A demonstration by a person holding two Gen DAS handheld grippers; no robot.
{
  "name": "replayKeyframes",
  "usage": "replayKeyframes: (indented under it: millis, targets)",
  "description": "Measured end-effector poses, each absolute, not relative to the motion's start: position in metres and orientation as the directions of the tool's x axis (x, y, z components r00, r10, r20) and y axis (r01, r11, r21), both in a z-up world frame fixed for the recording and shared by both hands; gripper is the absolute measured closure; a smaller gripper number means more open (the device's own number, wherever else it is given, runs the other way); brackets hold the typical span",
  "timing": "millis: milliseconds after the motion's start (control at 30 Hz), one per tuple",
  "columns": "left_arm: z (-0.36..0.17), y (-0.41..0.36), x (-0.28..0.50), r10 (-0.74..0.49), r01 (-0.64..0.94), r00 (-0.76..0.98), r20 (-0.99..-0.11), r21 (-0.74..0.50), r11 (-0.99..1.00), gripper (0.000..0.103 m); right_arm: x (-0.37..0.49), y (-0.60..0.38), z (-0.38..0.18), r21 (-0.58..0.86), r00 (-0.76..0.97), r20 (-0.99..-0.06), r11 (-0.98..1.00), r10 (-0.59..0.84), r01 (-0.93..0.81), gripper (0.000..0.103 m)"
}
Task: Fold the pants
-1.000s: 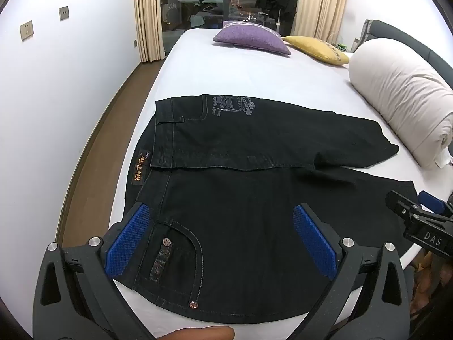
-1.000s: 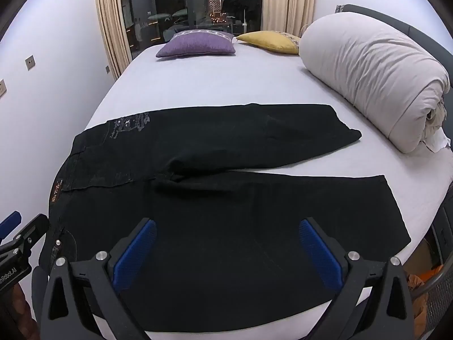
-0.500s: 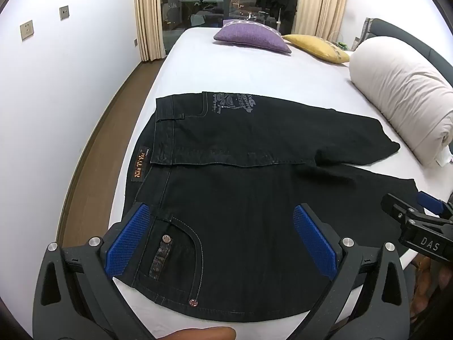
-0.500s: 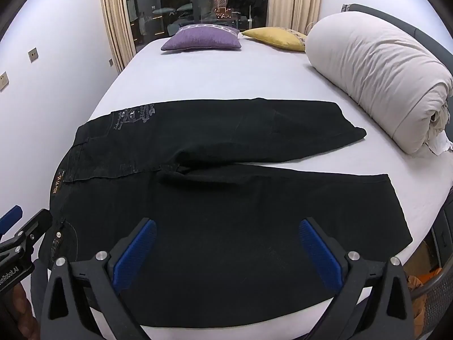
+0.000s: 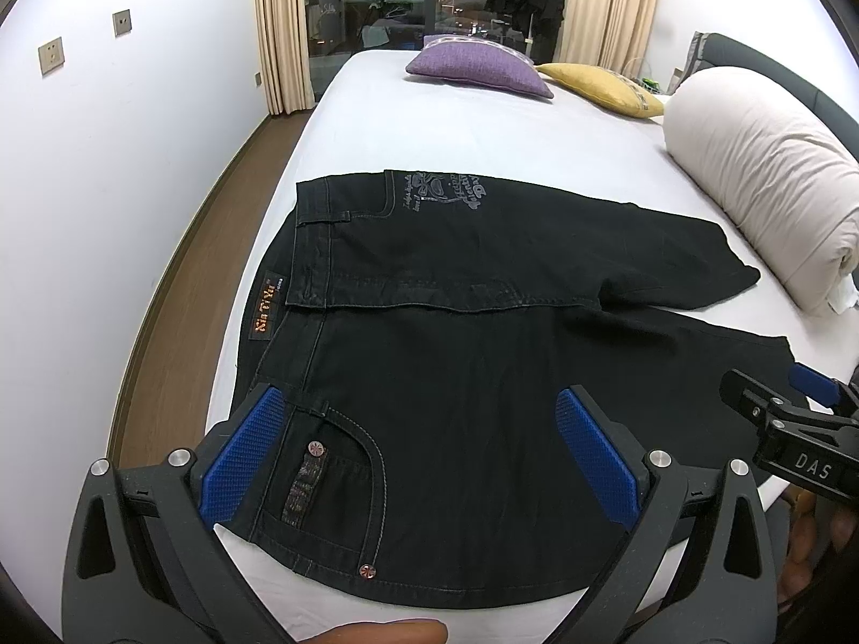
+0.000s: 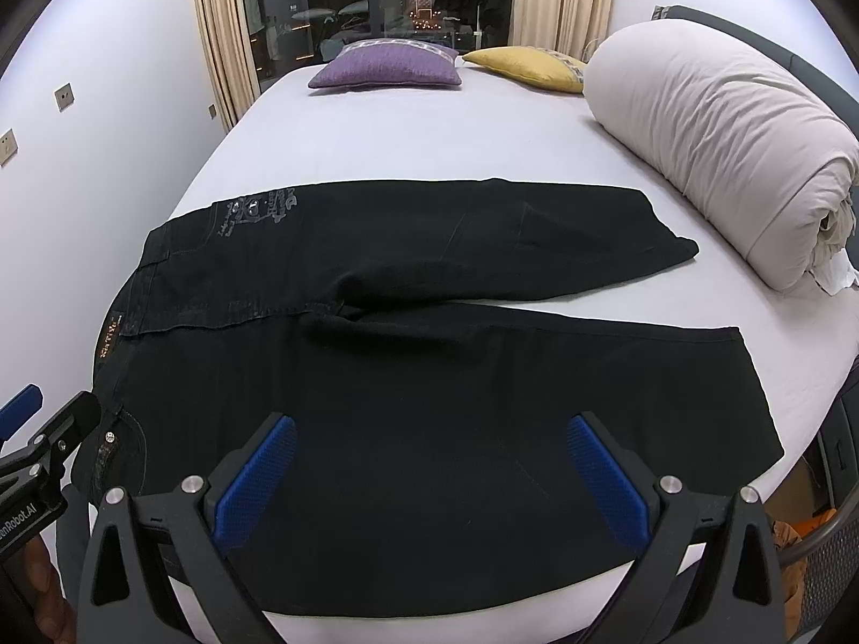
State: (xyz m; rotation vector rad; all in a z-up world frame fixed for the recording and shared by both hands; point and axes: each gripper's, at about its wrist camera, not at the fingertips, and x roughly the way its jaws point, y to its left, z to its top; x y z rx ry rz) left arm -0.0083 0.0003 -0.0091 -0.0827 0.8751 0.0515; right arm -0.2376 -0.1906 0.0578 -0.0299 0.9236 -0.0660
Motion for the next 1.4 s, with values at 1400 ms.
replayKeyframes:
  millis: [1400]
  targets:
    - [-0.0103, 0.0, -0.0093, 0.013, -0.079, 0.635, -0.773, -0.049, 0.996, 0.0, -0.2395, -0.1886, 0.054, -0.053, 0.592, -0.803, 0.998, -0.066, 0.039, 0.0]
